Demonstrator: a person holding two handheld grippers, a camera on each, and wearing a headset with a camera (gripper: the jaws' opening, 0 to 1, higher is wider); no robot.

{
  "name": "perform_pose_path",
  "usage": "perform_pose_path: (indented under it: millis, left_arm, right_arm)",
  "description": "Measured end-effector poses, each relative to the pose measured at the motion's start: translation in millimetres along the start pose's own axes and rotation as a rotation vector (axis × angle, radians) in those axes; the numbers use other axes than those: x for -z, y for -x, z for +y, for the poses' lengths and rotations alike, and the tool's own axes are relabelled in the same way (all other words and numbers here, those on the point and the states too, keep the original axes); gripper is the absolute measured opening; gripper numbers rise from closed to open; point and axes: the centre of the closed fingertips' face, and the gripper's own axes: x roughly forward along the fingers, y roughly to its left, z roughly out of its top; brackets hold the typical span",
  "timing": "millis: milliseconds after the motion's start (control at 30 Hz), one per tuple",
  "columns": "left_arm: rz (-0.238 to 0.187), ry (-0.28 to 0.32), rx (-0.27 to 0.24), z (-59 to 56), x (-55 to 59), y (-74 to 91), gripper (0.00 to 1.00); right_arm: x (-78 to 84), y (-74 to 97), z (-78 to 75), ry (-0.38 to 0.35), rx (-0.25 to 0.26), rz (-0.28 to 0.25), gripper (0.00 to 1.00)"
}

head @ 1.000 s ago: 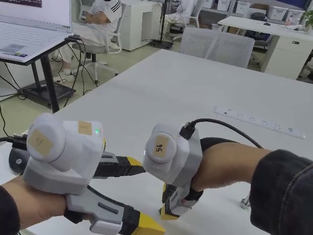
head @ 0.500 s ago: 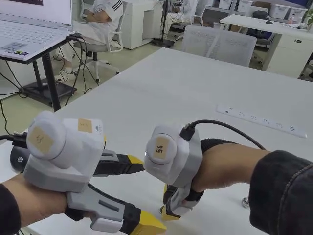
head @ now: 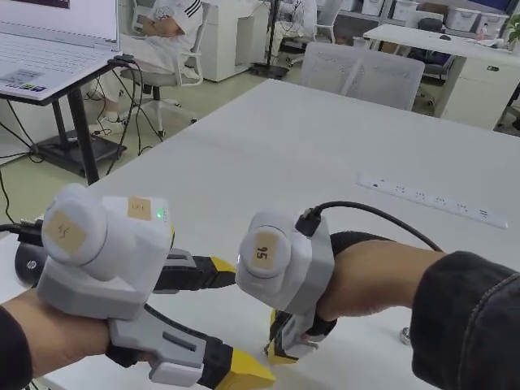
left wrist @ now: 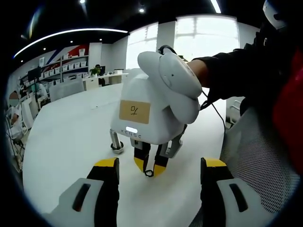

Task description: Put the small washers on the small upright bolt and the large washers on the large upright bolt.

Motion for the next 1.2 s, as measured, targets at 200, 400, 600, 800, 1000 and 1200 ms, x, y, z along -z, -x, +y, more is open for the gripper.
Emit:
perform_pose_path:
  millis: [200,400,600,800,1000,1200]
  left_arm:
    - [0.001,0.0,0.001,0.2,0.3,-0.1,0.69]
    - [0.005,0.0,0.001,0.1,1.2,-0.3,0.69]
    - [0.006,0.0,0.002,0.1,1.7,0.1,0.69]
    - [0.006,-0.002,0.004,-0.3,1.8,-0.1,0.69]
    - [0.003,-0.002,0.006,-0.4,1.4,-0.1,0.69]
    - [0.0,-0.001,0.003,0.3,0.6,0.1,0.69]
  right_arm:
    - [0.5,-0.1,0.1,0.005,0.003,-0.004,0.14]
    - [0.2,-0.2,0.5,0.005,0.003,-0.006,0.14]
    - [2.4,0.4,-0.3,0.002,0.01,0.001,0.13]
    - [9.5,1.6,0.4,-0.014,0.009,0.025,0.13]
    - [8.8,1.9,-1.3,-0.04,-0.002,0.019,0.13]
    - [9.1,1.9,-0.8,-0.046,-0.006,0.009,0.13]
